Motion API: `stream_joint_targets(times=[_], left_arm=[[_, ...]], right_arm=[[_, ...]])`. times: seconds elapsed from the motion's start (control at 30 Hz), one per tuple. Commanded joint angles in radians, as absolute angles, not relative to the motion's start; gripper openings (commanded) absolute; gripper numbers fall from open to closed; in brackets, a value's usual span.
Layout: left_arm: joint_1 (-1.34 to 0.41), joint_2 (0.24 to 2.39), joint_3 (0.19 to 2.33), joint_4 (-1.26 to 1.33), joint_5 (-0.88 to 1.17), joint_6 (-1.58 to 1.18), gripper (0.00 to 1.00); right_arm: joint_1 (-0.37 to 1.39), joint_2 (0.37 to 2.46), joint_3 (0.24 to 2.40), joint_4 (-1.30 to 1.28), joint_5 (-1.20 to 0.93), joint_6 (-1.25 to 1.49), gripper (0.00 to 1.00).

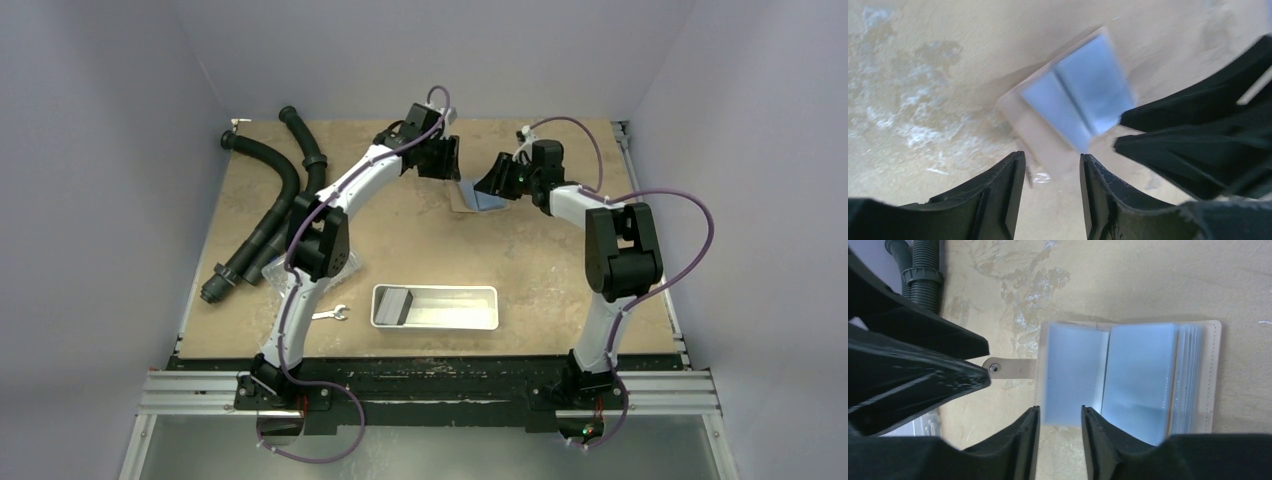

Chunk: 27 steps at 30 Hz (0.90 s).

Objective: Put the credit cards into the card holder
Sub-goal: Open the card holder at the center of the board.

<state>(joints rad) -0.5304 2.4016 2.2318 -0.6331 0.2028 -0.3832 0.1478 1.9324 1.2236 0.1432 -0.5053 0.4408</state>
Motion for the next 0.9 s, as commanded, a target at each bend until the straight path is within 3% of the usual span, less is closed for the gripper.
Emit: stream_joint_targets(times=[0.0,0.23,0.43,0.67,0.87], left_arm=[[-0.526,2.299,2.198,-0.442,0.329,-0.475,0.45],[-0.529,2.405,2.201,-0.364,0.390,-0.564,0.30],[-0.528,2.466,2.185,-0.443,0.302,-0.502,0.16],[-0.528,2.456,2.096,-0.466,0.226,-0.437,0.11],[-0.523,2.463,2.033,-0.469,0.166,-0.449,0.06]], right_arm=[[0.158,1.924,1.257,0.147,-0.482,0.456,0.37],[0.198,2.040,1.299,0.144,-0.541,0.494,0.22],[0.199,2.055,1.274,0.176,-0.557,0.528,0.17],[0.173,1.975,1.283,0.106,-0.457,0.502,0.17],[0.163,1.919,1.288,0.020,-0.254,0.427,0.26]])
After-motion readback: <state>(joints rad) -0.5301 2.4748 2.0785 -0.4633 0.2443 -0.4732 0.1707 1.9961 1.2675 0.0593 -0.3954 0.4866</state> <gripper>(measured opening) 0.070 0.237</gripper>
